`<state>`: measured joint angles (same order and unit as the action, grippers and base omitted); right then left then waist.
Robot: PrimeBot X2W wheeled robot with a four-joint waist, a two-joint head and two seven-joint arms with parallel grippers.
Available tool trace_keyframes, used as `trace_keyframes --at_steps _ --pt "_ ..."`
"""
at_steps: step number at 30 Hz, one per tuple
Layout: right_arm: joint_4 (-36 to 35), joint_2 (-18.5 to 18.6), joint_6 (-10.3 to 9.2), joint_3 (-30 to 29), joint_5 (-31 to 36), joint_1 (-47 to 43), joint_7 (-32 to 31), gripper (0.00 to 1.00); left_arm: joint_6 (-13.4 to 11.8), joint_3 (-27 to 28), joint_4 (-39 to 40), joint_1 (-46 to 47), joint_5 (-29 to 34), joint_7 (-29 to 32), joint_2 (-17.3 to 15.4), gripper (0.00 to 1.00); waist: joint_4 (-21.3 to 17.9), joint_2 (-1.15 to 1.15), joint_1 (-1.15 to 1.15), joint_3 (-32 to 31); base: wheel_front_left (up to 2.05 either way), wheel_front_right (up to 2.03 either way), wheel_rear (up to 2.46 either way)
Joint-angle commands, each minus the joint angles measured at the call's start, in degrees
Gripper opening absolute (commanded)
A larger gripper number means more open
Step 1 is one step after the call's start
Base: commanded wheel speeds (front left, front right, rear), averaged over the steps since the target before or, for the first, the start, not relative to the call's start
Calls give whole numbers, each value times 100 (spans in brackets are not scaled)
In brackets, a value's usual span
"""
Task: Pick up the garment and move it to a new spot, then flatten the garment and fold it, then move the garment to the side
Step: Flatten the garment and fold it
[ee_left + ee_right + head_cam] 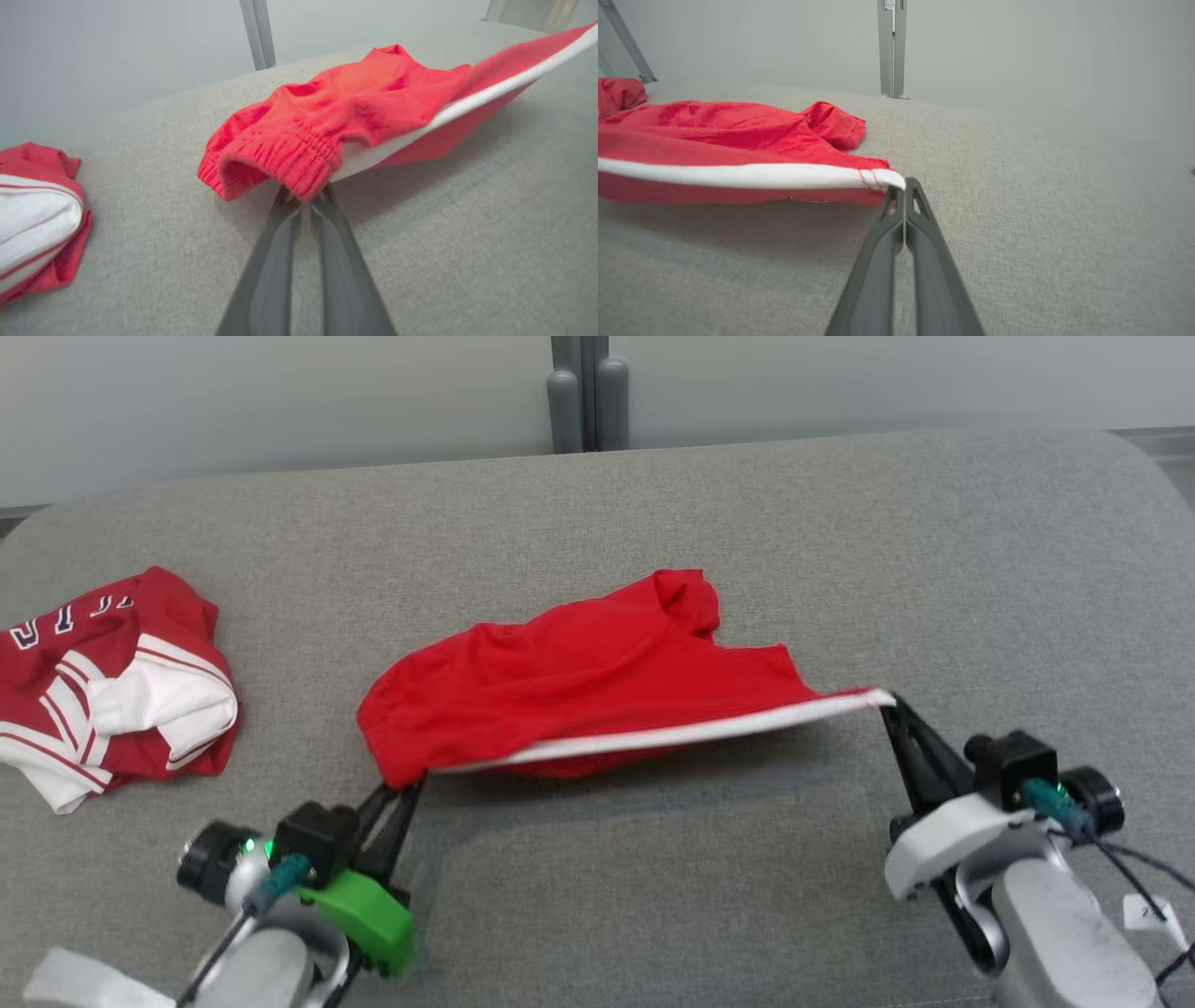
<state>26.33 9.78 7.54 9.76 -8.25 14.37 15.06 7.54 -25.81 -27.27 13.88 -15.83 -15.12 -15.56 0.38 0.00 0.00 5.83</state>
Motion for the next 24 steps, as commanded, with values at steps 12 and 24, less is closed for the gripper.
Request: trace_keyframes --at_steps 12,24 --pt "111 677 -10 369 -58 3285 17 0 -13 -2331 -217 4135 -1782 589 -1417 0 31 0 0 1361 0 0 0" --pt "1144 707 -11 -196 1072 6843 17 0 -13 -2864 -1219 7780 -1501 94 -1192 0 -81 0 0 2635 0 0 0"
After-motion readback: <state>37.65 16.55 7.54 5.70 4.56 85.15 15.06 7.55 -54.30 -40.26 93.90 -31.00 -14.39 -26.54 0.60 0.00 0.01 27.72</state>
